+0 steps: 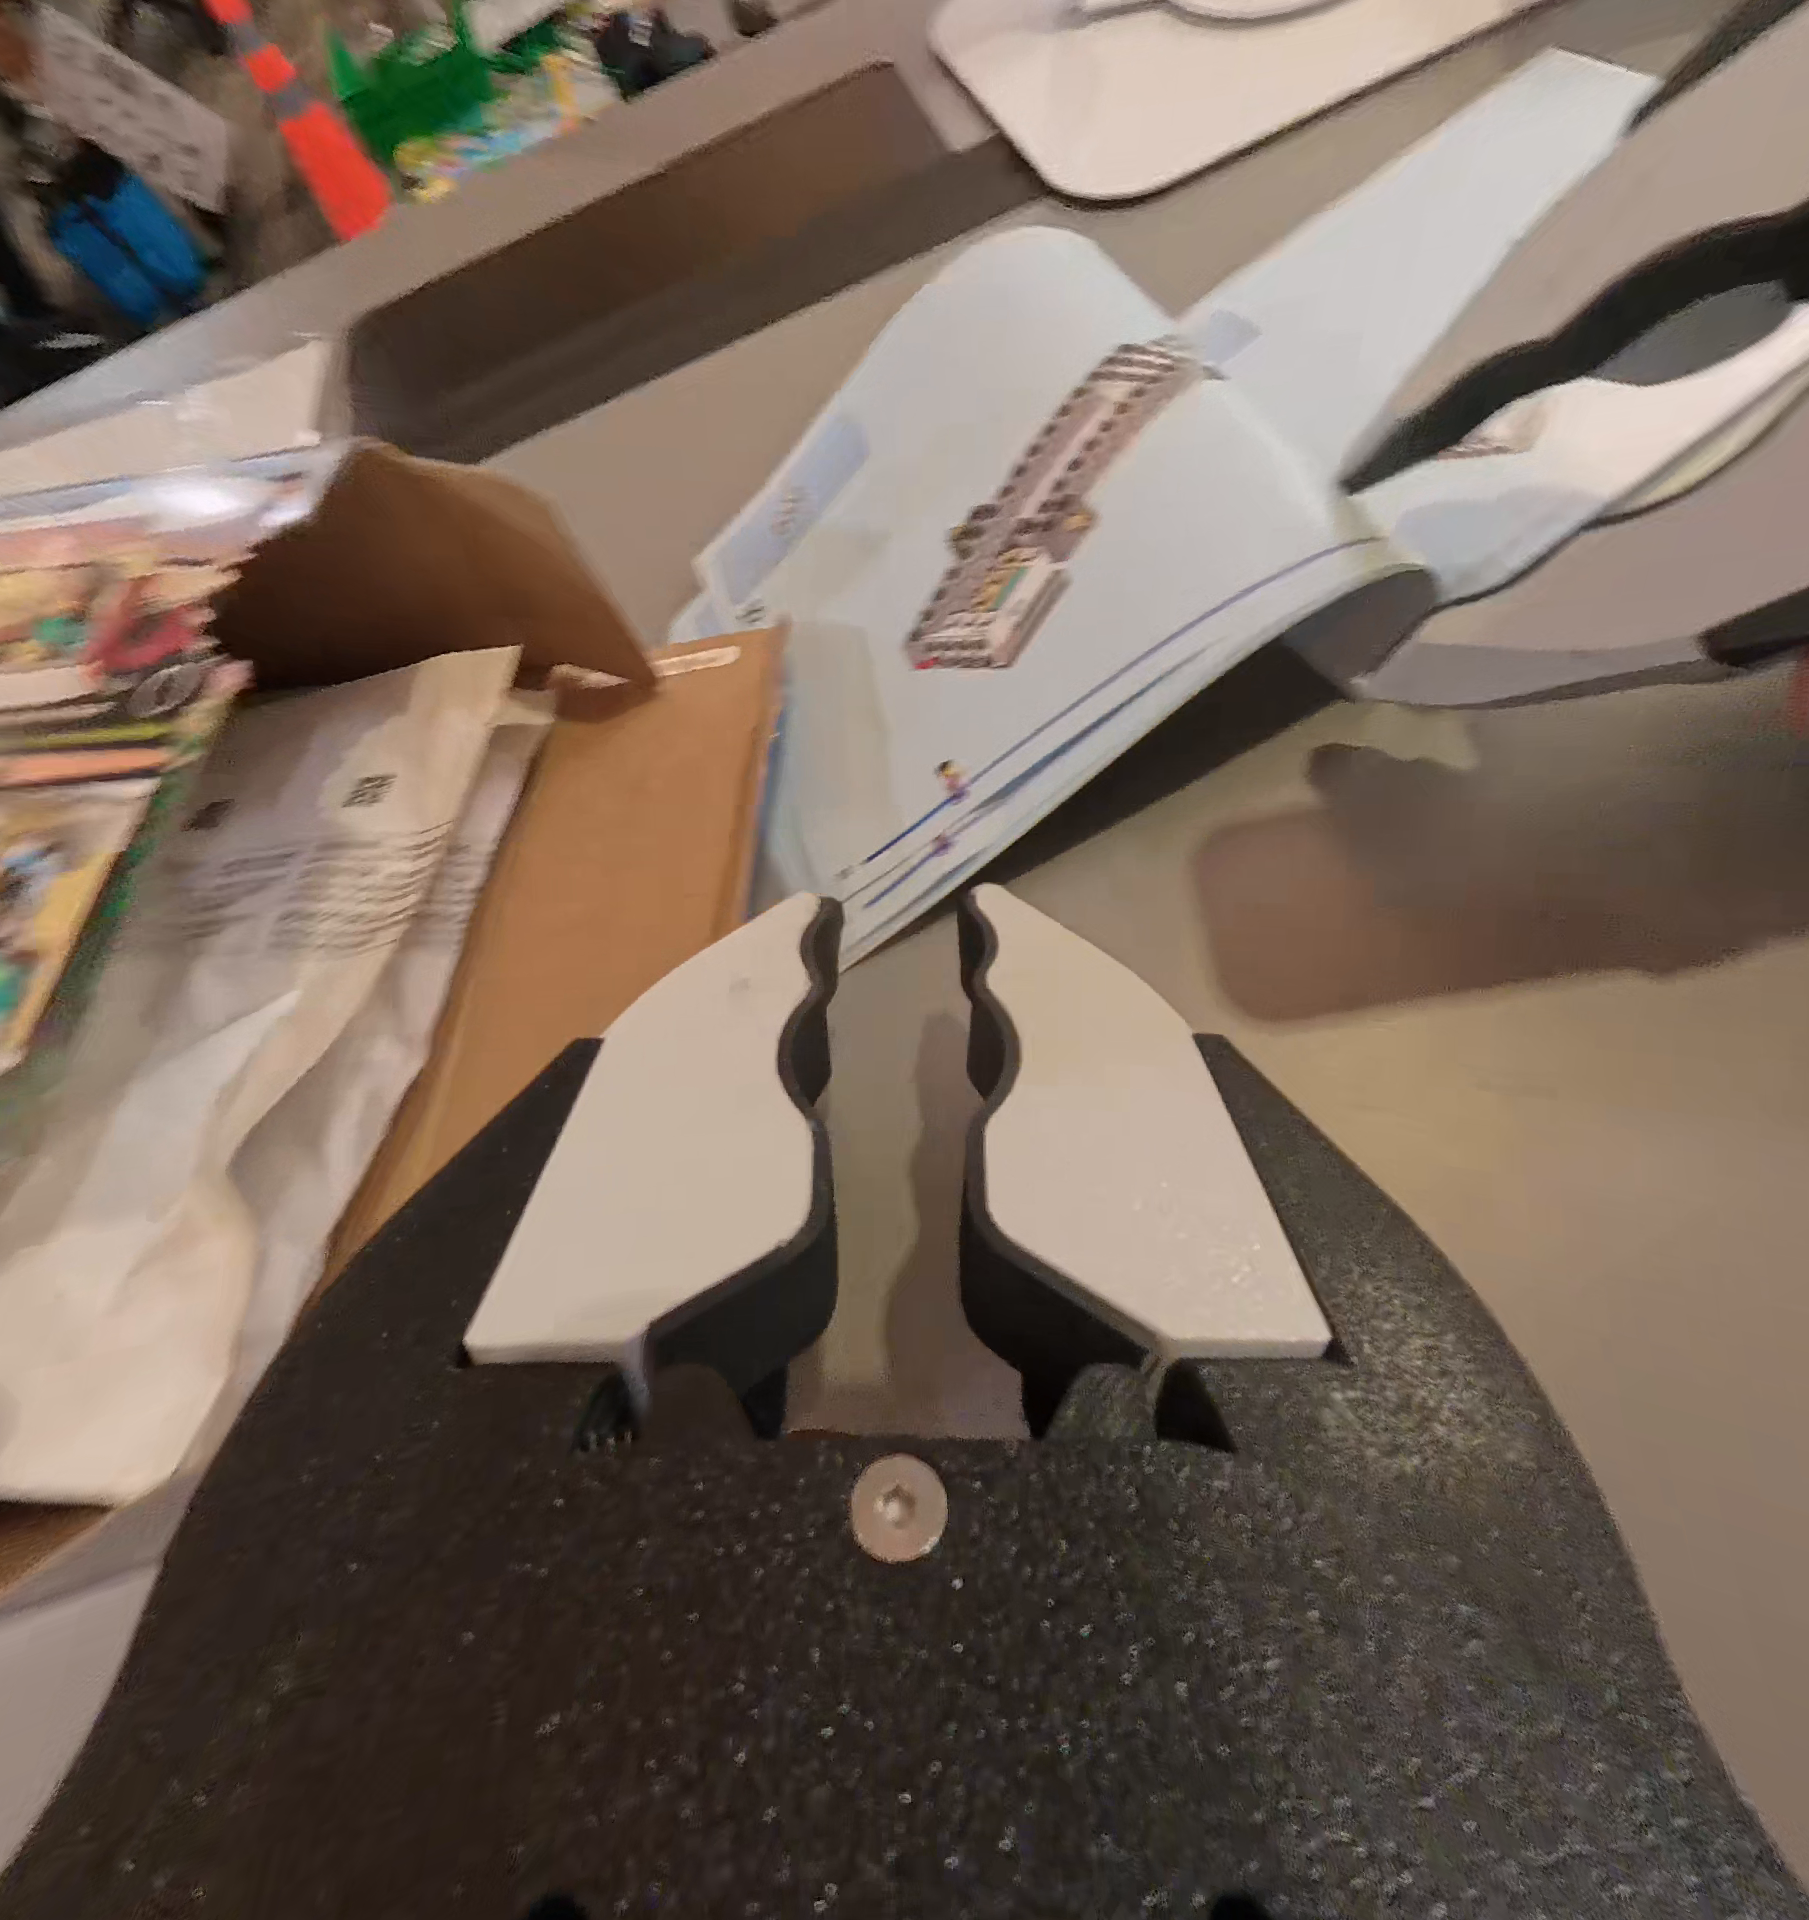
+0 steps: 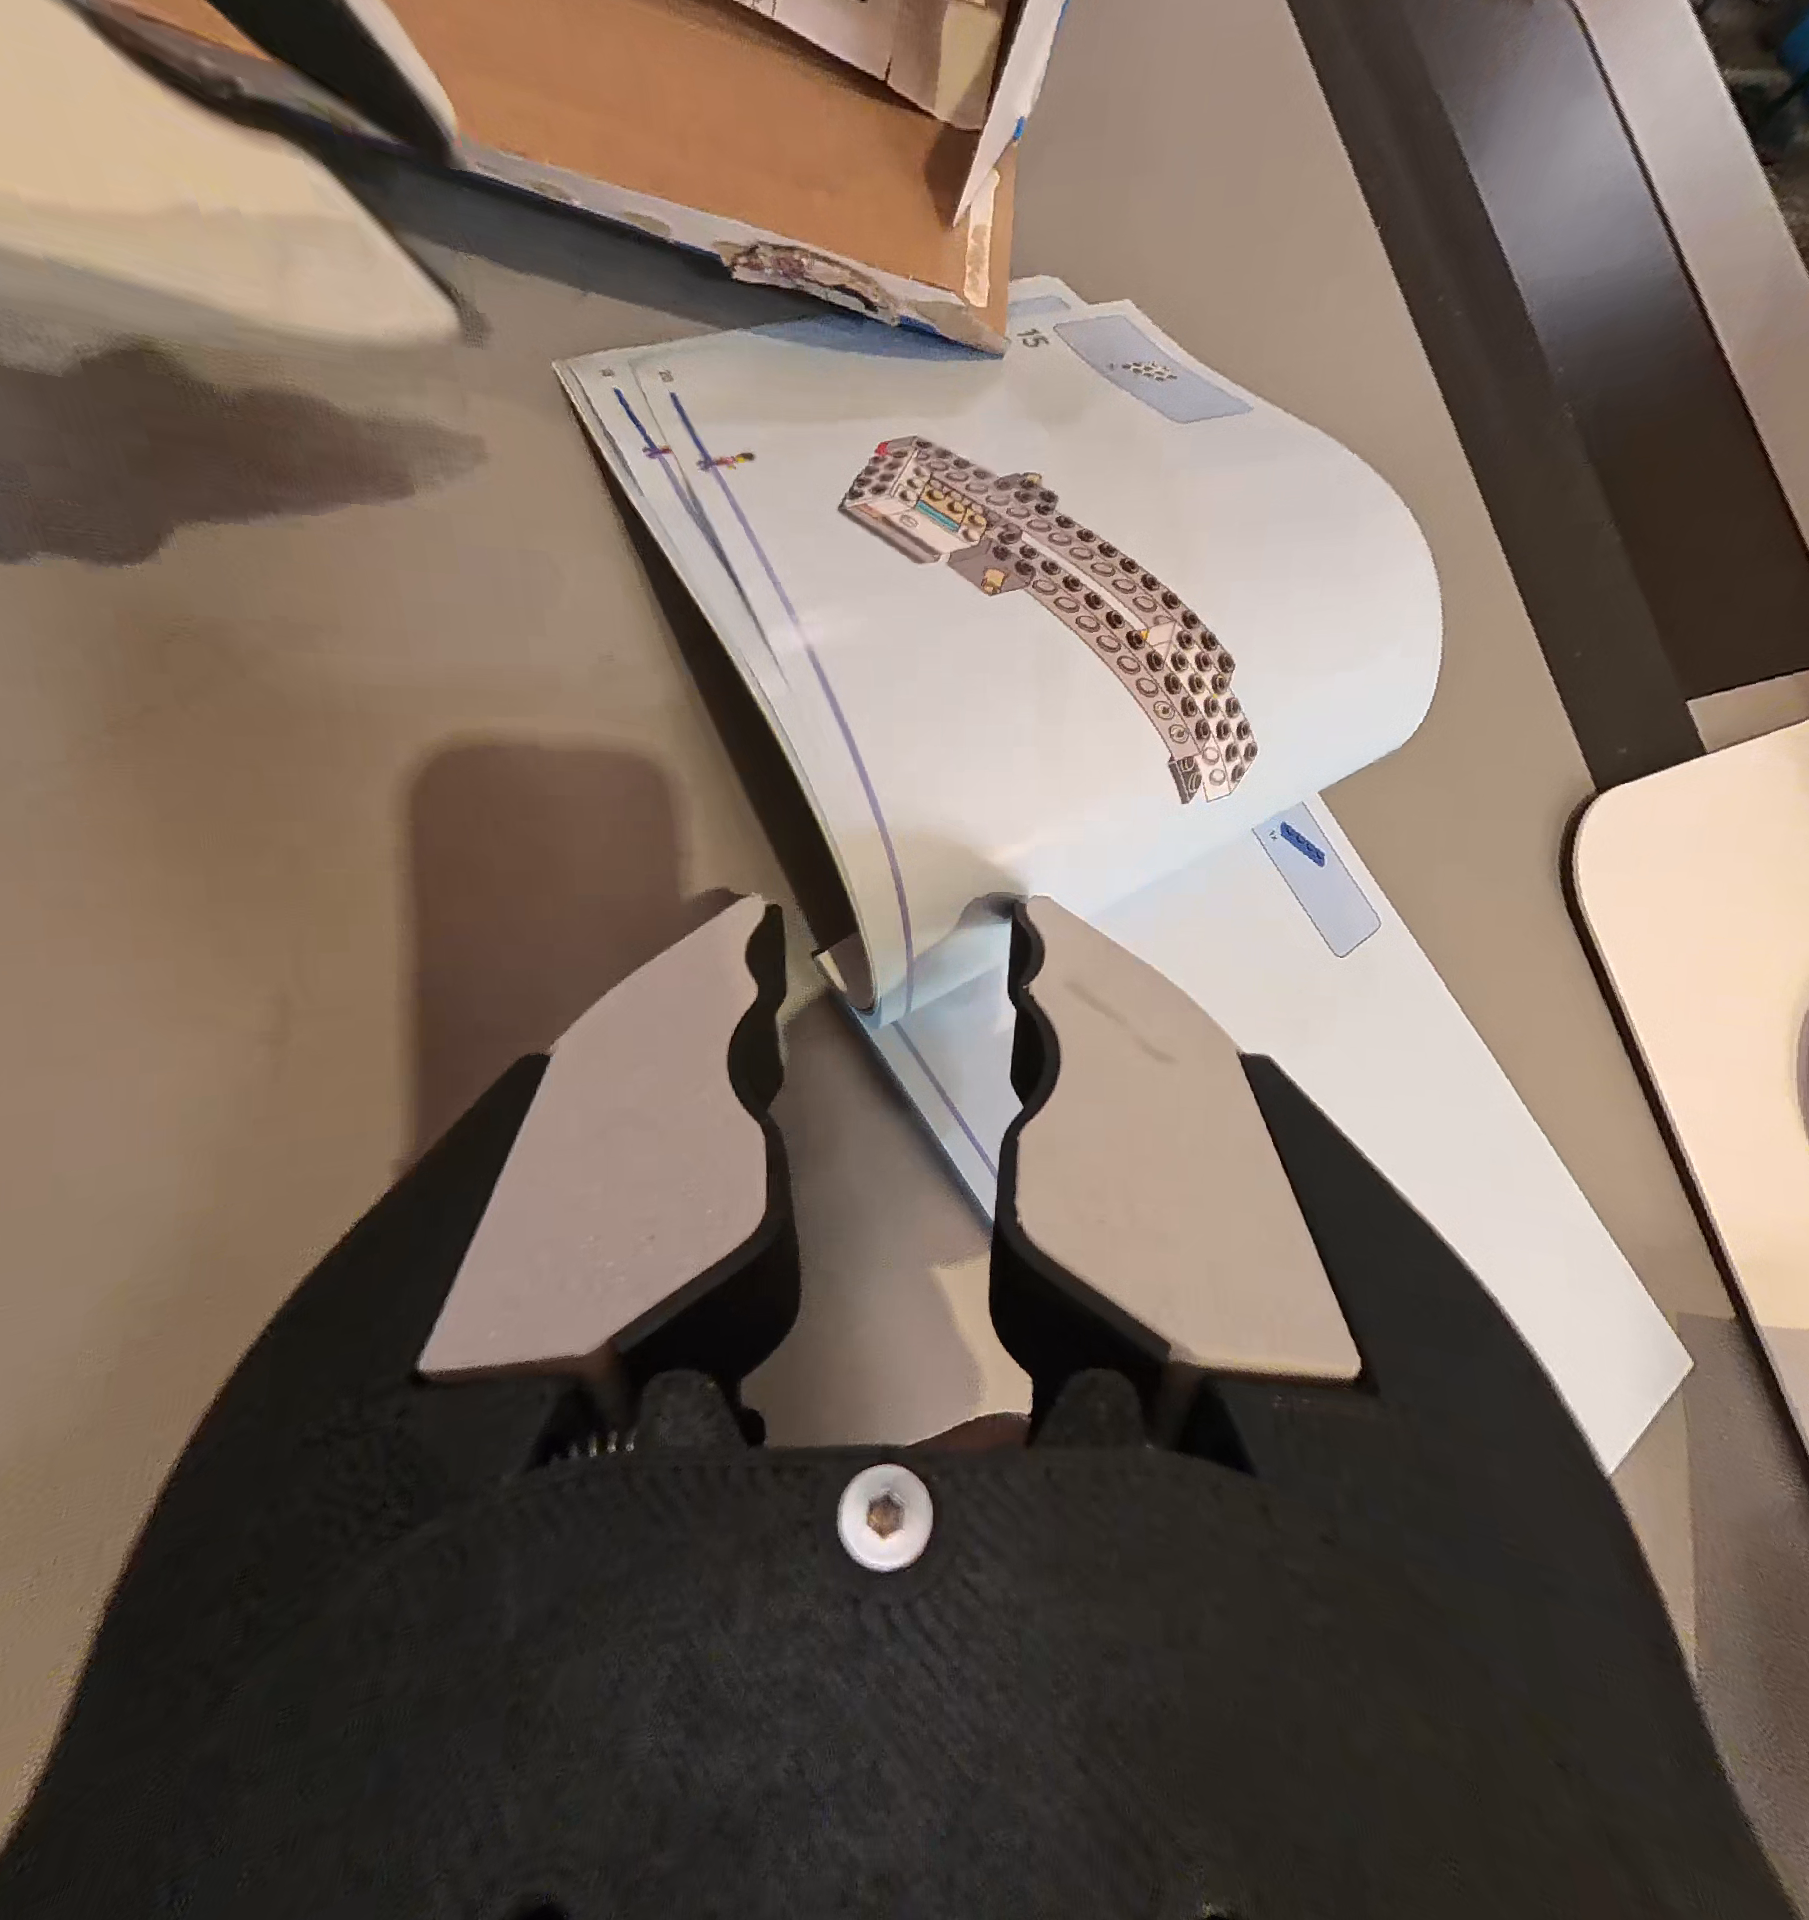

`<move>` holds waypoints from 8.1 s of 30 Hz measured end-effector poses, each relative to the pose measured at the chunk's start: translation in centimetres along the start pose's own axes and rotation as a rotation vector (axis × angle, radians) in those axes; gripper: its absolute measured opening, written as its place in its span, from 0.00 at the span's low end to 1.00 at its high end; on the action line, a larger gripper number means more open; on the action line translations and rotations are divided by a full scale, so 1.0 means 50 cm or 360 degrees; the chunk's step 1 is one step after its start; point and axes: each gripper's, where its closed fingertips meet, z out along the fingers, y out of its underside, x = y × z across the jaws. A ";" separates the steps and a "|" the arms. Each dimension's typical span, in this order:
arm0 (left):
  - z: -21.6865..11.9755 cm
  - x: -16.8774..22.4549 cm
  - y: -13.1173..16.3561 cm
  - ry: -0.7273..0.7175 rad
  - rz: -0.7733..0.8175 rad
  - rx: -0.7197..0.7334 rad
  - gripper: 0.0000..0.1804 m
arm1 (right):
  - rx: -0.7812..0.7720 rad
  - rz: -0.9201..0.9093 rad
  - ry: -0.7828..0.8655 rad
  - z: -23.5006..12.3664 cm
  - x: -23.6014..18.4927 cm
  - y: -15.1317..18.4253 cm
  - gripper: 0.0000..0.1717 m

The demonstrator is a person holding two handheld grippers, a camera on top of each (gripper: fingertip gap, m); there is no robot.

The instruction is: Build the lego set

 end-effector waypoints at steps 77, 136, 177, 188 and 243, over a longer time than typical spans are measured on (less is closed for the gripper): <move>0.048 0.415 -0.267 0.1048 0.0186 0.0859 0.16 | 0.0390 0.0776 0.0114 -0.174 0.094 0.175 0.22; 0.057 0.418 -0.254 0.1008 0.0205 0.0762 0.16 | 0.0446 0.0962 0.0098 -0.183 0.110 0.182 0.21; 0.061 0.407 -0.258 0.1048 0.0108 0.0745 0.16 | 0.0402 0.0929 0.0105 -0.178 0.102 0.184 0.21; 0.061 0.403 -0.260 0.1056 0.0079 0.0751 0.16 | 0.0384 0.0914 0.0112 -0.174 0.102 0.184 0.21; 0.070 0.379 -0.262 0.1329 -0.0240 0.0644 0.14 | -0.1425 0.1029 0.0116 -0.678 0.130 0.773 0.13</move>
